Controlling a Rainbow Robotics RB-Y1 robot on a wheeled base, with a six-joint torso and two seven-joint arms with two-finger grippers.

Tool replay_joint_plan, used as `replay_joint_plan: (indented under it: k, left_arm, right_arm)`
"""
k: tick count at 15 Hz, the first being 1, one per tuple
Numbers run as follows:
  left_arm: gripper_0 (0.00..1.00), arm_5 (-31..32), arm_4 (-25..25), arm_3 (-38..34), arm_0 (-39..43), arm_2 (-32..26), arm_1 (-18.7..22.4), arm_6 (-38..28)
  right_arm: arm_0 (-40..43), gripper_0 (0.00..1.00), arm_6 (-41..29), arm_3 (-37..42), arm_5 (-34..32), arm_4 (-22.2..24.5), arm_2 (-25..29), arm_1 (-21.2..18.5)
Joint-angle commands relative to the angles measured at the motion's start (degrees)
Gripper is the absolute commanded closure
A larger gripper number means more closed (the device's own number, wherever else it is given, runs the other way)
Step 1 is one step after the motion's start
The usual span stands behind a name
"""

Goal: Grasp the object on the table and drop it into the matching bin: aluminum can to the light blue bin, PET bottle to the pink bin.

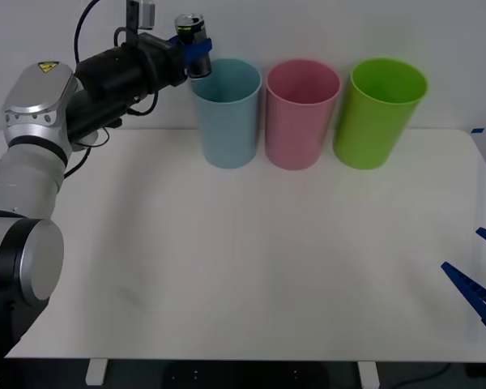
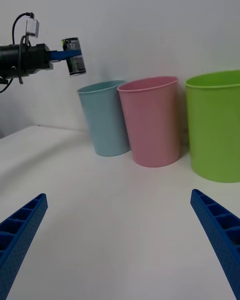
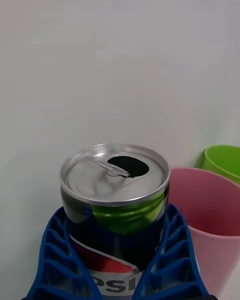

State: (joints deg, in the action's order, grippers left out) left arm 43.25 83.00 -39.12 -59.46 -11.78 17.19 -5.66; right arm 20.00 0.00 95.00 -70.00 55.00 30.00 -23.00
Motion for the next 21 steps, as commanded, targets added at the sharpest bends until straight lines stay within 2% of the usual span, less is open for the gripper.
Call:
replay_joint_plan:
  k: [1, 11, 12, 13, 14, 15, 21]
  left_arm:
    - [1.0, -2.0, 0.8, 0.0, -0.7, 0.0, -2.2, 0.6]
    - [0.99, -3.6, 1.4, 0.0, -1.0, 0.0, -3.0, 1.0]
    - [0.89, -3.8, 1.4, 0.0, -1.0, 0.0, -3.0, 1.1]
    - [0.61, -4.1, 1.4, 0.0, -1.0, 0.0, -3.0, 1.1]
    - [0.12, -4.2, 1.4, 0.0, -1.0, 0.0, -3.0, 1.2]
    - [0.0, -4.2, 1.4, 0.0, -1.0, 0.0, -3.0, 1.1]
    - [0.0, -3.9, 0.2, 0.0, -0.8, 0.0, -3.0, 0.5]
  right_arm:
    - [0.0, 0.0, 0.0, 0.0, 0.0, 0.0, 0.0, 0.0]
    - [0.0, 0.0, 0.0, 0.0, 0.0, 0.0, 0.0, 0.0]
    - [0.0, 0.0, 0.0, 0.0, 0.0, 0.0, 0.0, 0.0]
    - [0.0, 0.0, 0.0, 0.0, 0.0, 0.0, 0.0, 0.0]
    - [0.0, 0.0, 0.0, 0.0, 0.0, 0.0, 0.0, 0.0]
    - [0.0, 0.0, 0.0, 0.0, 0.0, 0.0, 0.0, 0.0]
    - [0.0, 0.0, 0.0, 0.0, 0.0, 0.0, 0.0, 0.0]
